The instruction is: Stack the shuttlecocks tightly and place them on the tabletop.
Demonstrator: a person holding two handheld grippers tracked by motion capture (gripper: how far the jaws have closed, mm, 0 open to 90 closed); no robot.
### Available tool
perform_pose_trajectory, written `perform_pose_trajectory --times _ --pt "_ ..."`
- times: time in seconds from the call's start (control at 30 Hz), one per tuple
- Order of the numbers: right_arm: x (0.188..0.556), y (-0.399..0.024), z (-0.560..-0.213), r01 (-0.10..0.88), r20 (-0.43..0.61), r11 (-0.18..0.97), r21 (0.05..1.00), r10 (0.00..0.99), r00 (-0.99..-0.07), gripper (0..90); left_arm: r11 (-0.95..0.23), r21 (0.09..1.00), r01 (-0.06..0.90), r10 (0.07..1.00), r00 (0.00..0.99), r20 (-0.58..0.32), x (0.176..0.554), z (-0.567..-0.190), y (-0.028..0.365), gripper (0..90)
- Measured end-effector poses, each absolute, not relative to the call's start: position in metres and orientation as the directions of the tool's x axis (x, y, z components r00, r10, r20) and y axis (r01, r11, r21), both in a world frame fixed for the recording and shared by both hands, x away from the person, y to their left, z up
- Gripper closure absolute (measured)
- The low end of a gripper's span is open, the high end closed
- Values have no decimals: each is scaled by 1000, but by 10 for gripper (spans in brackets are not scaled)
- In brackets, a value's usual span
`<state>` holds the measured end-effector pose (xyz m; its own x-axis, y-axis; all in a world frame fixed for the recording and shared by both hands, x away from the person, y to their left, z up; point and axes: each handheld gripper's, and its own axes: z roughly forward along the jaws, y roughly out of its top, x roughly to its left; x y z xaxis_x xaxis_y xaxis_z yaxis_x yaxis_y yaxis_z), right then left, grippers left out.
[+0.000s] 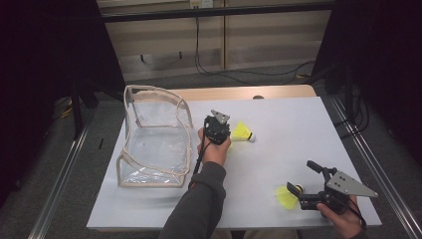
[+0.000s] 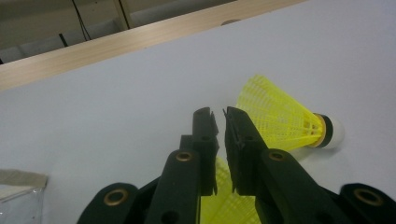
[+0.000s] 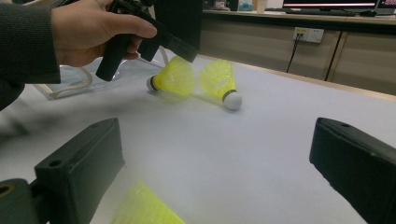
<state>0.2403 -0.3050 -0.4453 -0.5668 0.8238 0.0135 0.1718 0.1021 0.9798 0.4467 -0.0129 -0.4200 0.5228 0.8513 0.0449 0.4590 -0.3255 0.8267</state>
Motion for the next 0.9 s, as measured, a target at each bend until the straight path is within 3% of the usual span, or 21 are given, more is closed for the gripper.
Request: perform_pose_trajectory --times 0.23,0.9 --pt "240 -305 -445 172 14 102 980 823 -568 20 -324 824 465 848 528 36 447 -420 -14 822" --pt "240 -304 -445 174 13 104 979 824 -567 21 -298 820 489 842 539 -16 445 -413 -1 649"
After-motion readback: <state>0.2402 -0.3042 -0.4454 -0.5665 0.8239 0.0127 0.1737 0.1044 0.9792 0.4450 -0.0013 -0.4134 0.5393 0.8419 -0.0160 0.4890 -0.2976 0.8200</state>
